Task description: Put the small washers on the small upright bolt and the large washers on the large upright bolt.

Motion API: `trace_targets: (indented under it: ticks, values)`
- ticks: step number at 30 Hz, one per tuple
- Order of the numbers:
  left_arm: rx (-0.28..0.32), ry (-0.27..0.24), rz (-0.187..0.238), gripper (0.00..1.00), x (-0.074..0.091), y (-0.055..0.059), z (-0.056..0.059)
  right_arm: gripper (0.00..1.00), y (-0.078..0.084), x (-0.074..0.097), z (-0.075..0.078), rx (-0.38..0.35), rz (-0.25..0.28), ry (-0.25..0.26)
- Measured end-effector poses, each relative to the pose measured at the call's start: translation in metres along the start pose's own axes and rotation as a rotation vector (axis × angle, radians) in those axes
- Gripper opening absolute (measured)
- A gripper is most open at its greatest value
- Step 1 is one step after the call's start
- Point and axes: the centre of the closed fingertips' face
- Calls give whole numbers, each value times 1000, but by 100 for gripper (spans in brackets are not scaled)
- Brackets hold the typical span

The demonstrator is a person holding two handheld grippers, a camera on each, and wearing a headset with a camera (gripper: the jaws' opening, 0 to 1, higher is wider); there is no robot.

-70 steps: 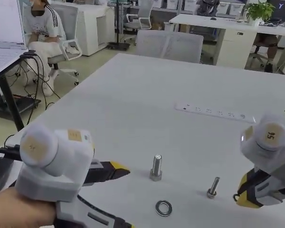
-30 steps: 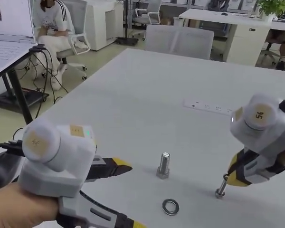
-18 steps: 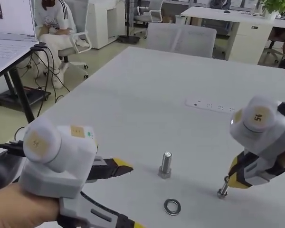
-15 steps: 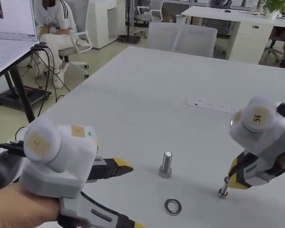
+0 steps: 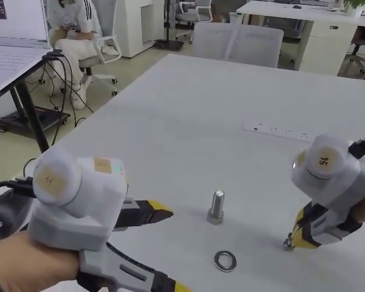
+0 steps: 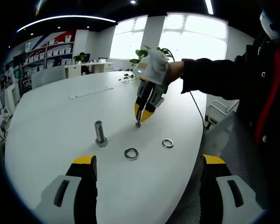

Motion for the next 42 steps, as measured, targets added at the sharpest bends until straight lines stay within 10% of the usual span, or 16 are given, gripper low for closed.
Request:
trace_targets:
  ticks: [42]
  values:
    - [3,3,-1,91,-1,1,1,31,6,-1,0,-11,5,2]
Point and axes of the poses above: the centre of the closed fingertips' face, and the gripper's own axes: x roughly backward along the fingers, z roughly to its right, y roughly out of its underside, and after that the axes turned 5 degrees about z, right-handed
